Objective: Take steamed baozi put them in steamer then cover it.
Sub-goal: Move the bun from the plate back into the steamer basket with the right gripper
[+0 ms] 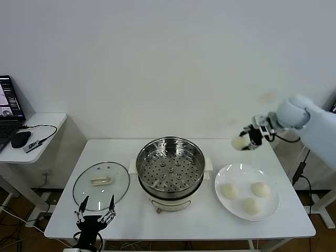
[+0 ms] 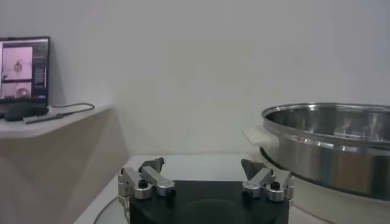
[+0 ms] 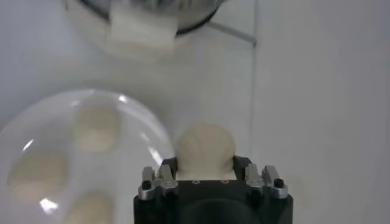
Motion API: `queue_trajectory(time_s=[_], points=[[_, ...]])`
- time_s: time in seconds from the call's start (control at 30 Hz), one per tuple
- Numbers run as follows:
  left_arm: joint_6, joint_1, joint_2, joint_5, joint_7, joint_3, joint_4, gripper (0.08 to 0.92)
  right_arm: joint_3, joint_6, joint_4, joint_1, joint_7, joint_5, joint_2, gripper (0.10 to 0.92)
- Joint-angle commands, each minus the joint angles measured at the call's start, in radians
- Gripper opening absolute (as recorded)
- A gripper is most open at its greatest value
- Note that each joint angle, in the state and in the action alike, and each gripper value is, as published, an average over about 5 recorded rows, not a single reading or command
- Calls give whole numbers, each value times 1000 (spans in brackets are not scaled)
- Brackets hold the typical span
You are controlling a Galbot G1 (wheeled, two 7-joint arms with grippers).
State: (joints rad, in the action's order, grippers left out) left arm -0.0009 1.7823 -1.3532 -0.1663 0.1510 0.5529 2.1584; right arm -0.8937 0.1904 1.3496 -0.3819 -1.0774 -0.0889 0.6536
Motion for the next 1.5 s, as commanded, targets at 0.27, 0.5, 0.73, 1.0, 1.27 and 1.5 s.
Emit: queue_trajectory(time_s=[0.27, 0.5, 0.73, 1.0, 1.27, 1.5], points=[[15, -9, 9, -32, 1, 18, -5, 823, -340, -108, -30, -261, 27, -134, 427, 577], [15, -13, 9, -33, 1, 34, -4, 823, -394, -248, -68, -212, 65, -12, 528, 577], [17, -12, 4, -31, 2, 40, 7, 823, -401, -378, -152, -146, 77, 143, 592, 577], [17, -10, 7, -31, 1, 46, 6, 823, -385, -505, -210, -85, 110, 313, 612, 577], [17, -9, 12, -30, -2, 50, 7, 823, -332, -610, -304, -13, 164, 420, 621, 577], [17, -8, 10, -25, -3, 49, 12, 823, -321, -630, -323, 8, 184, 423, 625, 580]])
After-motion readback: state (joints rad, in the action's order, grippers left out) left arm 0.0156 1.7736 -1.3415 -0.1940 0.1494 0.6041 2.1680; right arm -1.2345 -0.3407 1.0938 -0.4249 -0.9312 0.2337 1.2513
